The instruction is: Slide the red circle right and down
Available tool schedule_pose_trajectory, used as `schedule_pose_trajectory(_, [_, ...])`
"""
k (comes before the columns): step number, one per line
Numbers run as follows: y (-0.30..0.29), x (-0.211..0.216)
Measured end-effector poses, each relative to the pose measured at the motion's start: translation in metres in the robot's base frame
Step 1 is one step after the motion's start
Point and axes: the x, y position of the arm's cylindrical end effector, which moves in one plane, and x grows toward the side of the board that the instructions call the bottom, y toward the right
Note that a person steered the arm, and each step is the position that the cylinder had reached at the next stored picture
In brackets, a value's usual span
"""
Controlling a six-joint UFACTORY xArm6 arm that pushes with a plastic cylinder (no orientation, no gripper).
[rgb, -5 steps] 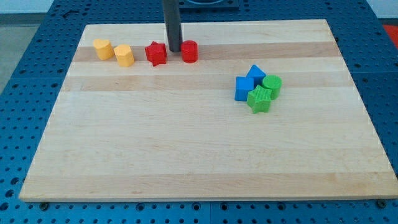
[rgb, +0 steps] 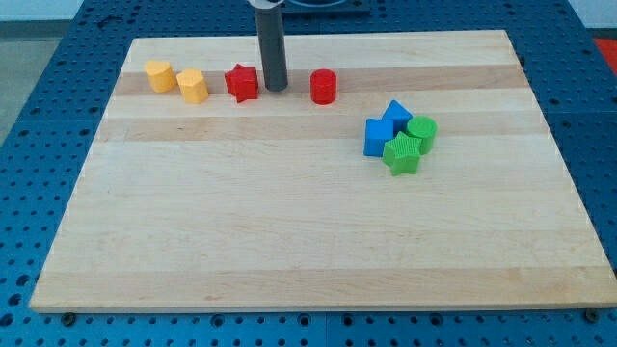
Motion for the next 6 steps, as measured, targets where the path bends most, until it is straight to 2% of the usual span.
schedule_pose_trajectory(2, [0.062, -0.009])
schedule_pose_trajectory(4, [0.057, 0.025])
schedule_pose_trajectory(6, [0.056, 0.036])
